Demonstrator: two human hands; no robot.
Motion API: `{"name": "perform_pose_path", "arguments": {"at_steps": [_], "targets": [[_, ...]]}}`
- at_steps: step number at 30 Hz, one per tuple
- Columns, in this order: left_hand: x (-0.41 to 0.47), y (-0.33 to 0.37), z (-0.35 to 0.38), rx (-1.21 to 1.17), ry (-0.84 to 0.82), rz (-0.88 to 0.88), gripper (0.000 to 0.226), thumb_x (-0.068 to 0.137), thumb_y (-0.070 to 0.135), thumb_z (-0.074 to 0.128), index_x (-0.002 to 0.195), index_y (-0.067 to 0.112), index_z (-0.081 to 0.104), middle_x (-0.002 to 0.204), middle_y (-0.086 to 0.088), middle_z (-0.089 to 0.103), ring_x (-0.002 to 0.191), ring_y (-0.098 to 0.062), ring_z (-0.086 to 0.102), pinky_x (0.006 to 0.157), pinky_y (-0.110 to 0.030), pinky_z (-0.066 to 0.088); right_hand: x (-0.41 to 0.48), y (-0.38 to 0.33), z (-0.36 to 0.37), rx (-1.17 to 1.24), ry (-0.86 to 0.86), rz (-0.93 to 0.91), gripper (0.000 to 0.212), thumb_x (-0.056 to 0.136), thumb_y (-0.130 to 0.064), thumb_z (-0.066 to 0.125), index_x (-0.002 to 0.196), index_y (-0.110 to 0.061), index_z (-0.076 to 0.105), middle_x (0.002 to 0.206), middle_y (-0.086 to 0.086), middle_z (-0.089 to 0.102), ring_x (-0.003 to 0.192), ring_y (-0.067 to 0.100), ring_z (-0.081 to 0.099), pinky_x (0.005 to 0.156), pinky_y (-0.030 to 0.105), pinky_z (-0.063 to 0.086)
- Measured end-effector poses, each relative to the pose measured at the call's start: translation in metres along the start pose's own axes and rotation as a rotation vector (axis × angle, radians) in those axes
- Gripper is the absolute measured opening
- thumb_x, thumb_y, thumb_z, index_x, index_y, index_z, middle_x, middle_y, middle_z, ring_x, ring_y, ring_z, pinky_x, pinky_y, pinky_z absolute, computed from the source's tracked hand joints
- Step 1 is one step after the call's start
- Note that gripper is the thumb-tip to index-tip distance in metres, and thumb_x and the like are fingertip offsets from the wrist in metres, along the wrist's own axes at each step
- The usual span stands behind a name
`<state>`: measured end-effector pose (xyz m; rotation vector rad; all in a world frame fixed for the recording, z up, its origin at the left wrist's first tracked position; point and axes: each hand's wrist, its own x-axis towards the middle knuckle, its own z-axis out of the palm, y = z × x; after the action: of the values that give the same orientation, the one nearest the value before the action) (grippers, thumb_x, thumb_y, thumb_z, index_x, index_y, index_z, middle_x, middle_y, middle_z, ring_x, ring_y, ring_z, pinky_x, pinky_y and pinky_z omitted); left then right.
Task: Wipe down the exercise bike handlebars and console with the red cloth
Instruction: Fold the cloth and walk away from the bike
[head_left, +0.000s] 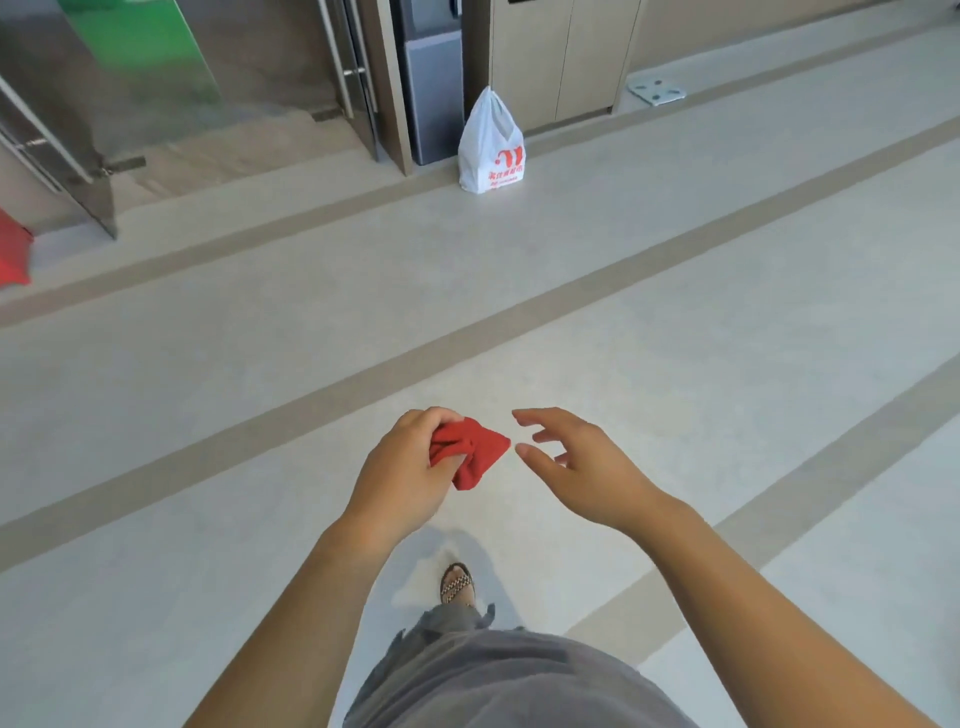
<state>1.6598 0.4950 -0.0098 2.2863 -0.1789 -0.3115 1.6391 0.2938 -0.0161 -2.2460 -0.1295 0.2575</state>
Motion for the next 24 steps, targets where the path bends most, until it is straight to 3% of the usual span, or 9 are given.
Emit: {"name": "perform_pose_path", "arguments": {"at_steps": [4, 8, 14, 19, 24], "targets": [[0.113, 0.014, -0.025, 0.002, -0.049, 0.053, 0.024, 0.09, 0.02, 0.055, 0.11, 0.032, 0.056, 0.113, 0.015, 0.054, 0.102, -0.004, 0.055, 0.089, -0.022, 0.045, 0.107, -0.004, -0.037, 0.023, 0.039, 0.003, 0.041, 0.093, -0.036, 0.049, 0.133, -0.029, 0.045, 0.132, -0.016, 0.049, 0.109, -0.002, 0.051, 0.09, 0.021, 0.046], [0.217, 0.023, -0.027, 0.0, -0.14, 0.072, 0.025, 0.088, 0.019, 0.057, 0.107, 0.035, 0.056, 0.111, 0.018, 0.054, 0.101, -0.001, 0.055, 0.084, -0.013, 0.04, 0.183, 0.014, -0.072, 0.109, 0.125, 0.08, 0.04, 0.092, -0.035, 0.051, 0.131, -0.029, 0.047, 0.129, -0.018, 0.05, 0.109, -0.003, 0.051, 0.088, 0.023, 0.049], [0.402, 0.048, -0.019, 0.081, -0.248, 0.141, 0.026, 0.088, 0.021, 0.057, 0.111, 0.032, 0.056, 0.113, 0.015, 0.054, 0.102, -0.004, 0.055, 0.088, -0.021, 0.043, 0.324, 0.068, -0.138, 0.192, 0.236, 0.167, 0.033, 0.092, -0.031, 0.052, 0.125, -0.03, 0.051, 0.126, -0.018, 0.053, 0.108, -0.002, 0.053, 0.087, 0.024, 0.05], [0.549, 0.078, -0.044, 0.076, -0.202, 0.119, 0.028, 0.088, 0.02, 0.056, 0.113, 0.033, 0.056, 0.115, 0.016, 0.054, 0.104, -0.001, 0.054, 0.091, -0.024, 0.045, 0.475, 0.086, -0.214, 0.074, 0.155, 0.081, 0.038, 0.092, -0.035, 0.05, 0.13, -0.029, 0.048, 0.122, -0.022, 0.048, 0.105, -0.003, 0.051, 0.088, 0.018, 0.045], [0.67, 0.089, -0.081, 0.027, -0.11, 0.105, 0.03, 0.088, 0.016, 0.057, 0.113, 0.033, 0.056, 0.114, 0.019, 0.054, 0.103, 0.004, 0.053, 0.088, -0.012, 0.041, 0.616, 0.081, -0.266, 0.088, 0.067, 0.039, 0.037, 0.093, -0.033, 0.05, 0.129, -0.028, 0.049, 0.123, -0.02, 0.05, 0.108, -0.001, 0.051, 0.087, 0.018, 0.047]]}}
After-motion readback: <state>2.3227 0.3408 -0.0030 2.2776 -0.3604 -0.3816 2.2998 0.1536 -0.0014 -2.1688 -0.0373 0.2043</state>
